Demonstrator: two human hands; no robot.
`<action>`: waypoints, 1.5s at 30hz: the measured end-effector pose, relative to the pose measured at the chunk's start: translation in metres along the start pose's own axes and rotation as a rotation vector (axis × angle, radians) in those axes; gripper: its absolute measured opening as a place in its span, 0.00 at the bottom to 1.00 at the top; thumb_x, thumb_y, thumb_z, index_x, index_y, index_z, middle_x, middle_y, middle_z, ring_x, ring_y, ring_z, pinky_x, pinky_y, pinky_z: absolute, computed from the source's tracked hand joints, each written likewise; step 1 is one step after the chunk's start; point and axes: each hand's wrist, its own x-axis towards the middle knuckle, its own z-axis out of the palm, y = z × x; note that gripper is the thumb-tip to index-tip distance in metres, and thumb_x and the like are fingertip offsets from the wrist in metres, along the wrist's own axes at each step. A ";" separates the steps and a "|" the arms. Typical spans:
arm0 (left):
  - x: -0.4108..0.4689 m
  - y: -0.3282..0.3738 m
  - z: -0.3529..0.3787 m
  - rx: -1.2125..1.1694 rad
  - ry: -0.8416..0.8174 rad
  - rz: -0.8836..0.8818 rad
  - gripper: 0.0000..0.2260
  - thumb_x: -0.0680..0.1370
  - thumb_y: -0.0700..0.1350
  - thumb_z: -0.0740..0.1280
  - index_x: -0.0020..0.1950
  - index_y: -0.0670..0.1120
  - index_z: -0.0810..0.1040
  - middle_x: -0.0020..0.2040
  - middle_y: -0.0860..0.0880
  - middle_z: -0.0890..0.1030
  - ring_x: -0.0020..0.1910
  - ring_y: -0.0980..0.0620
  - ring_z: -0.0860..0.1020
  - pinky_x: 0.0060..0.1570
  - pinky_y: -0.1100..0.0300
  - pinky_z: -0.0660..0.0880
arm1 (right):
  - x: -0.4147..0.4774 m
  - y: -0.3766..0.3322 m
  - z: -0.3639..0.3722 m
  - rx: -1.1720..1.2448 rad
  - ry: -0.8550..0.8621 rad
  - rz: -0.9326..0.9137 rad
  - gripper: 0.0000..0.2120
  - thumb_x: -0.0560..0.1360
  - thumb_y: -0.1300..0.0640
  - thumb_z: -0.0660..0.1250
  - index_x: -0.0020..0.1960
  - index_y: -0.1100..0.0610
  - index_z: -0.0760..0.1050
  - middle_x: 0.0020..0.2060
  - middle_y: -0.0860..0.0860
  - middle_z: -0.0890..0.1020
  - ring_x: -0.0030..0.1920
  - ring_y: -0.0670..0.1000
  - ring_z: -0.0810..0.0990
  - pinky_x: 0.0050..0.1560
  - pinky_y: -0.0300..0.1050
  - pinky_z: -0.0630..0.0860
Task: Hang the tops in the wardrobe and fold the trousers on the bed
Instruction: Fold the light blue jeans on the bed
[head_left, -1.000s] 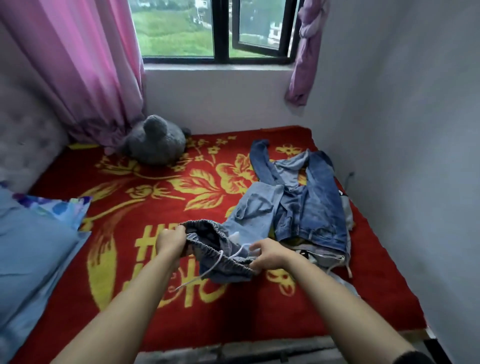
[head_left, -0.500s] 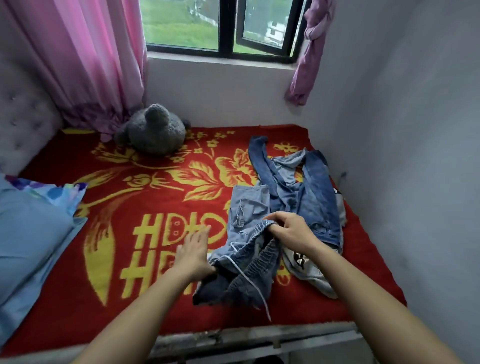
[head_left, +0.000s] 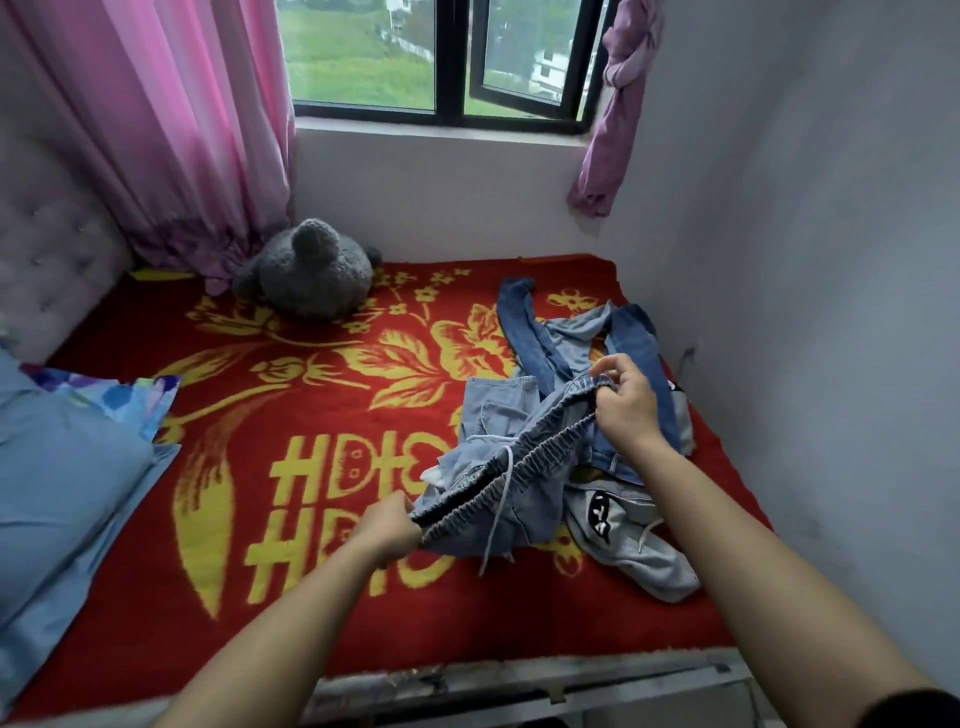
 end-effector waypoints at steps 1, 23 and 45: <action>0.003 -0.002 -0.013 -0.121 0.031 -0.026 0.11 0.70 0.42 0.59 0.51 0.47 0.72 0.44 0.44 0.82 0.41 0.44 0.83 0.29 0.60 0.72 | 0.001 0.001 -0.003 -0.114 -0.037 -0.041 0.20 0.71 0.72 0.56 0.42 0.47 0.74 0.50 0.52 0.79 0.42 0.51 0.75 0.44 0.44 0.71; -0.104 0.127 -0.317 -0.287 1.009 0.612 0.14 0.70 0.49 0.77 0.52 0.47 0.80 0.48 0.42 0.82 0.48 0.42 0.81 0.47 0.54 0.76 | 0.042 -0.199 -0.107 -0.569 0.293 -0.815 0.17 0.75 0.62 0.64 0.64 0.57 0.74 0.61 0.60 0.76 0.52 0.66 0.78 0.49 0.57 0.77; -0.084 0.189 -0.363 -0.304 1.248 0.541 0.15 0.78 0.46 0.64 0.64 0.45 0.79 0.58 0.37 0.80 0.59 0.38 0.76 0.57 0.51 0.72 | 0.118 -0.262 -0.101 -0.607 0.526 -0.852 0.20 0.78 0.57 0.60 0.69 0.46 0.70 0.61 0.57 0.78 0.54 0.63 0.79 0.47 0.54 0.75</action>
